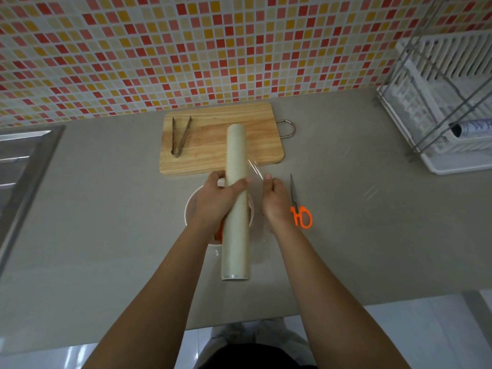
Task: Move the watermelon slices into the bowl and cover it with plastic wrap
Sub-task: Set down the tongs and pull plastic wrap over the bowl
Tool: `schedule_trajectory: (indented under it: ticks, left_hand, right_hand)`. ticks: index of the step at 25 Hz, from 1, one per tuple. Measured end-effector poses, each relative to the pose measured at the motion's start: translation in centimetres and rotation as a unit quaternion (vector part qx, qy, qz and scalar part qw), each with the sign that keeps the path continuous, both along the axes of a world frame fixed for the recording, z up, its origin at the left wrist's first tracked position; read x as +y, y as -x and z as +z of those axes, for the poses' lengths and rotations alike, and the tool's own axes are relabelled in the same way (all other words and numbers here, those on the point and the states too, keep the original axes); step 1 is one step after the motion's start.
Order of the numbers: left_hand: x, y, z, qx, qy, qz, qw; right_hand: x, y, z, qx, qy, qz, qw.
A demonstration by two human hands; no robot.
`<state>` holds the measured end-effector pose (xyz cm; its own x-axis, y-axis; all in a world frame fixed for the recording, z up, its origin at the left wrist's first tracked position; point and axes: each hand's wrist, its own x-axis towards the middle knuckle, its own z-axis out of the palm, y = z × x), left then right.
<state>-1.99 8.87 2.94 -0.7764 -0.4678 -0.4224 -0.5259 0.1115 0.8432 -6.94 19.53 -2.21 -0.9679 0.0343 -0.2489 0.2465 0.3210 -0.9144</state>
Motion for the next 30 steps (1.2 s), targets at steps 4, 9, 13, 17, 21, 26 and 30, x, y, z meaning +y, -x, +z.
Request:
schedule_trajectory:
  ticks: [4, 9, 13, 17, 21, 26, 30]
  left_hand:
    - [-0.6, -0.4, -0.2, -0.010, 0.019, 0.032, 0.999]
    - [-0.7, -0.8, -0.2, -0.012, -0.003, 0.022, 1.000]
    - [0.2, -1.0, -0.3, -0.010, 0.080, 0.024, 0.996]
    - [1.3, -1.4, 0.5, 0.006, 0.144, -0.003, 0.990]
    - [1.8, -1.9, 0.9, 0.034, 0.152, -0.028, 0.987]
    - [2.8, -2.1, 0.8, 0.037, 0.112, -0.045, 0.992]
    - [3.0, -2.2, 0.9, 0.045, 0.101, -0.029, 0.993]
  right_hand:
    - [0.1, -0.2, -0.5, -0.002, -0.019, 0.021, 1.000]
    - [0.0, -0.2, -0.8, 0.008, -0.013, 0.015, 1.000]
    - [-0.3, -0.1, -0.3, 0.041, -0.007, -0.020, 0.999]
    - [-0.2, 0.4, -0.1, -0.024, 0.051, -0.038, 0.998]
    - [0.2, 2.6, 1.1, -0.078, 0.062, 0.025, 0.995]
    - [-1.0, 5.4, 3.6, -0.125, 0.079, 0.077, 0.986]
    - [-1.2, 6.1, 3.6, -0.098, 0.087, 0.090, 0.987]
